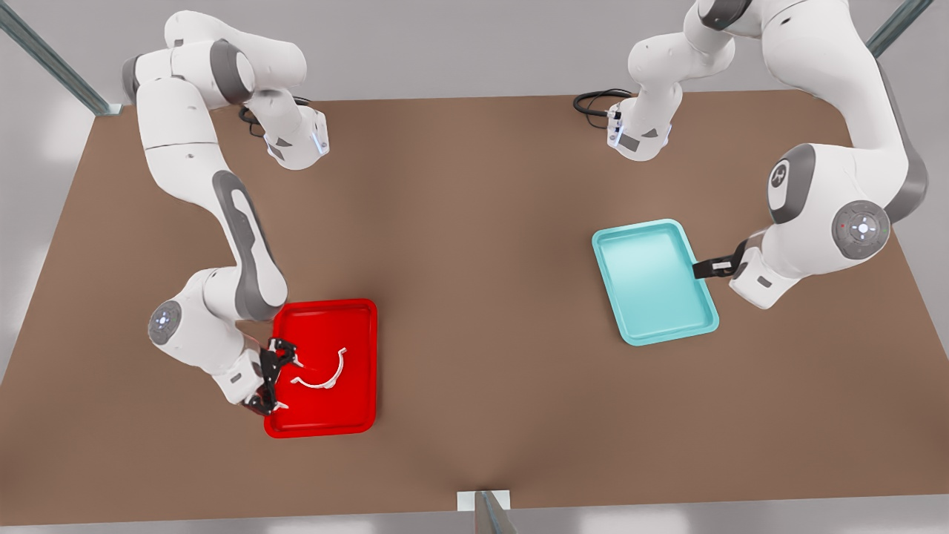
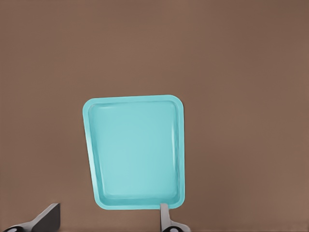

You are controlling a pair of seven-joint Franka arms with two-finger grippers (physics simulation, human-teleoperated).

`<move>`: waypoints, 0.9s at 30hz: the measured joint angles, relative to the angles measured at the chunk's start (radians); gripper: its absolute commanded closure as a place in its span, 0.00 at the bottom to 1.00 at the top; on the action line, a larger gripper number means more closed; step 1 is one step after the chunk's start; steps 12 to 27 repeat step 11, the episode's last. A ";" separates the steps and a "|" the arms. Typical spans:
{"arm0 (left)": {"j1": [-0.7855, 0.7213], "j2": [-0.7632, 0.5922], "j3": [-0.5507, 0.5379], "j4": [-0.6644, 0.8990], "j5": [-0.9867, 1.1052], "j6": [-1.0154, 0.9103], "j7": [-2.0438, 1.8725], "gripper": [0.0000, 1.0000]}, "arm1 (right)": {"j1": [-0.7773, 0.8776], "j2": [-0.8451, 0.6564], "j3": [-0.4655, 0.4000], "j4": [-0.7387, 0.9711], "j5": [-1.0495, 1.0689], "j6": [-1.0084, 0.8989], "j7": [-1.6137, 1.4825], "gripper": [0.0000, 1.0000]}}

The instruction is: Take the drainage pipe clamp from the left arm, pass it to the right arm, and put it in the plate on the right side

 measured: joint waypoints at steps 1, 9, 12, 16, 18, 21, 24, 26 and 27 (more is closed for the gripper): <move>0.000 0.000 0.000 0.000 -0.001 -0.001 0.004 0.00 | 0.000 -0.034 -0.003 0.008 -0.054 -0.068 0.057 0.00; -0.006 -0.002 -0.004 0.025 -0.007 -0.026 0.036 0.00 | -0.039 -0.406 -0.028 0.110 -0.268 -0.633 0.535 0.00; -0.003 -0.001 -0.005 0.026 -0.007 -0.031 0.042 0.00 | -0.064 -0.423 -0.030 0.095 -0.280 -0.718 0.629 0.00; -0.003 -0.001 -0.005 0.026 -0.007 -0.031 0.042 0.00 | -0.064 -0.423 -0.030 0.095 -0.280 -0.718 0.629 0.00; -0.003 -0.001 -0.005 0.026 -0.007 -0.031 0.042 0.00 | -0.064 -0.423 -0.030 0.095 -0.280 -0.718 0.629 0.00; -0.003 -0.001 -0.005 0.026 -0.007 -0.031 0.042 0.00 | -0.064 -0.423 -0.030 0.095 -0.280 -0.718 0.629 0.00; -0.003 -0.001 -0.005 0.026 -0.007 -0.031 0.042 0.00 | -0.064 -0.423 -0.030 0.095 -0.280 -0.718 0.629 0.00; -0.003 -0.001 -0.005 0.026 -0.007 -0.031 0.042 0.00 | -0.064 -0.423 -0.030 0.095 -0.280 -0.718 0.629 0.00; -0.003 -0.001 -0.005 0.026 -0.007 -0.031 0.042 0.00 | -0.064 -0.423 -0.030 0.095 -0.280 -0.718 0.629 0.00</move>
